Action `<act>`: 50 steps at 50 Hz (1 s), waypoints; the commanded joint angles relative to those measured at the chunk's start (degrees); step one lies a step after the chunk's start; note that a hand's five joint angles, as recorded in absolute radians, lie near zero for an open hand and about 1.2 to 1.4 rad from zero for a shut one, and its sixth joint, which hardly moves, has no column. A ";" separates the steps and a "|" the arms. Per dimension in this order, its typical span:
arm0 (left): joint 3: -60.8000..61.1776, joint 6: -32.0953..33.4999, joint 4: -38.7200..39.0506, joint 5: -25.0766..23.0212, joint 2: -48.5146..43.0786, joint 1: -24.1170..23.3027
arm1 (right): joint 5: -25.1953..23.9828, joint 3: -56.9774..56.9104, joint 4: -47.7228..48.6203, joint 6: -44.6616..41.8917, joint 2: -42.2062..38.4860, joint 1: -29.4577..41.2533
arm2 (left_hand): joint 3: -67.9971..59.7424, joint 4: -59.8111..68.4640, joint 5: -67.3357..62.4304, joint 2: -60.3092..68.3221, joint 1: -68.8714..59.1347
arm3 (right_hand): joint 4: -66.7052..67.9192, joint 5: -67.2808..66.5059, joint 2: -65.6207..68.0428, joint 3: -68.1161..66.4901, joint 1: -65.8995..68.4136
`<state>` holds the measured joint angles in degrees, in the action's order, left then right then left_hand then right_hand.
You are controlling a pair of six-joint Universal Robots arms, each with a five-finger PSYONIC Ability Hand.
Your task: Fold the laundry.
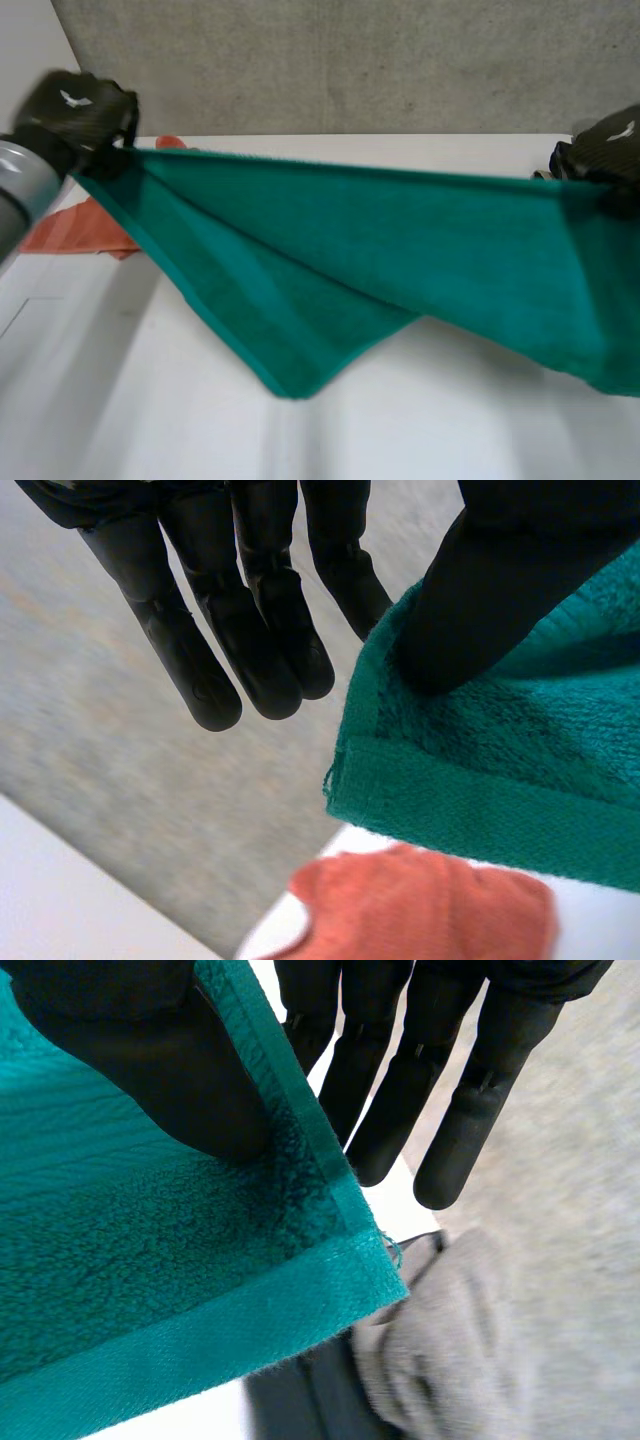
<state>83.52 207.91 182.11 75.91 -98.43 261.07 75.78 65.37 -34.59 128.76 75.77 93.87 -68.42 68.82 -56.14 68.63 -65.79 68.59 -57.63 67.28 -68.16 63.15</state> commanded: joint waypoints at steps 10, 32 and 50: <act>-30.97 3.03 29.68 11.36 -17.85 -6.27 | 15.19 -14.49 48.81 17.22 -11.44 6.85 | -11.58 11.18 -13.86 11.37 -14.21 | 11.41 -12.37 12.73 -11.84 16.85; -4.88 3.11 33.40 9.43 -16.88 -8.47 | 10.88 -3.07 46.55 17.75 -17.85 8.61 | -11.58 11.18 -13.86 11.37 -14.21 | 11.41 -12.37 12.73 -11.84 16.85; 17.20 2.76 33.23 9.17 -11.00 -9.26 | 10.01 15.31 34.95 18.28 -18.20 7.55 | -11.58 11.18 -13.86 11.37 -14.21 | -27.34 26.38 -26.03 26.91 -21.90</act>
<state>98.82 210.87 215.38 85.04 -112.61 251.67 86.17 79.51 5.06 146.72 56.72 101.85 -68.47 68.84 -57.17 68.72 -65.79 51.04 -40.77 50.63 -51.01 50.47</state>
